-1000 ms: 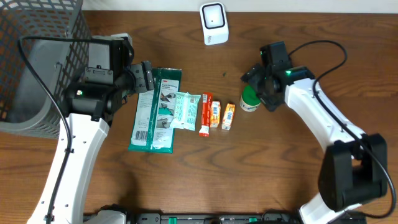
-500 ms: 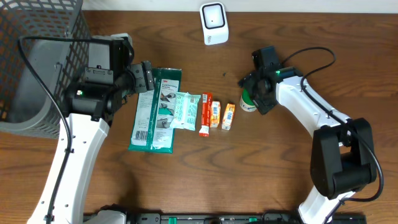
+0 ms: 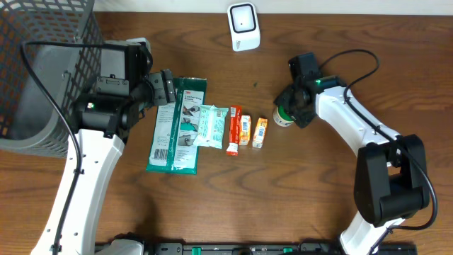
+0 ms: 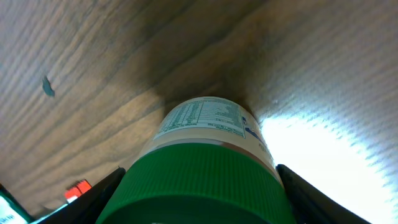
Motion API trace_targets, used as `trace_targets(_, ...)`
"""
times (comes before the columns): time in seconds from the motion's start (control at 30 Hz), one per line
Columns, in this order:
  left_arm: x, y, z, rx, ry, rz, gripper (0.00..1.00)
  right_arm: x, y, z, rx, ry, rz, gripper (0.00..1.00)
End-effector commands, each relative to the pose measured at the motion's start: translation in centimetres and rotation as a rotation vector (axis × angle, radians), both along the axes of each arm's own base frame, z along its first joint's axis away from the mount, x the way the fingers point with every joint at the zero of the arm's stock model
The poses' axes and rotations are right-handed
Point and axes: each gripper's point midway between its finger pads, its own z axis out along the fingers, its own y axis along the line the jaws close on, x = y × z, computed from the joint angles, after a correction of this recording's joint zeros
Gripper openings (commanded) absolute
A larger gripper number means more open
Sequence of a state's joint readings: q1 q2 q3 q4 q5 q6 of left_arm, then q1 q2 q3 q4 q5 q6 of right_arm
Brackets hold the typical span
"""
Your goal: Scan the item barcode
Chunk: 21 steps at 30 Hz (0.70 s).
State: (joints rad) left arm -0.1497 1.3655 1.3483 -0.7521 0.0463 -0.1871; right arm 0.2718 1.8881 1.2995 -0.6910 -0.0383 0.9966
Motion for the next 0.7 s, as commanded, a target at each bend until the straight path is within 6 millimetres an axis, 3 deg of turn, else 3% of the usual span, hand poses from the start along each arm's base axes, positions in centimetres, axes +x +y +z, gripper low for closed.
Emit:
trace_targets(0.0,0.0,0.1,-0.1,0.0,0.003,0.007,0.84,-0.1,-0.6,-0.3,-0.063,-0.012,0.169,0.62)
trace_targets(0.17,0.0,0.1,-0.1,0.0,0.003,0.007,0.84,0.0,-1.0,0.4,-0.13,-0.026,0.391,0.61)
trace_targets(0.3,0.0,0.1,-0.1,0.0,0.003,0.007,0.84,-0.2,-2.6,1.9,-0.26,0.005,0.577,0.61)
trace_targets(0.4,0.0,0.1,-0.1,0.0,0.003,0.007,0.84,-0.5,-4.1,2.4,-0.351,0.039,0.639,0.63)
trace_targets(0.67,0.0,0.1,-0.1,0.0,0.003,0.007,0.84,-0.6,-3.9,2.3,-0.354,0.038,0.694,0.65)
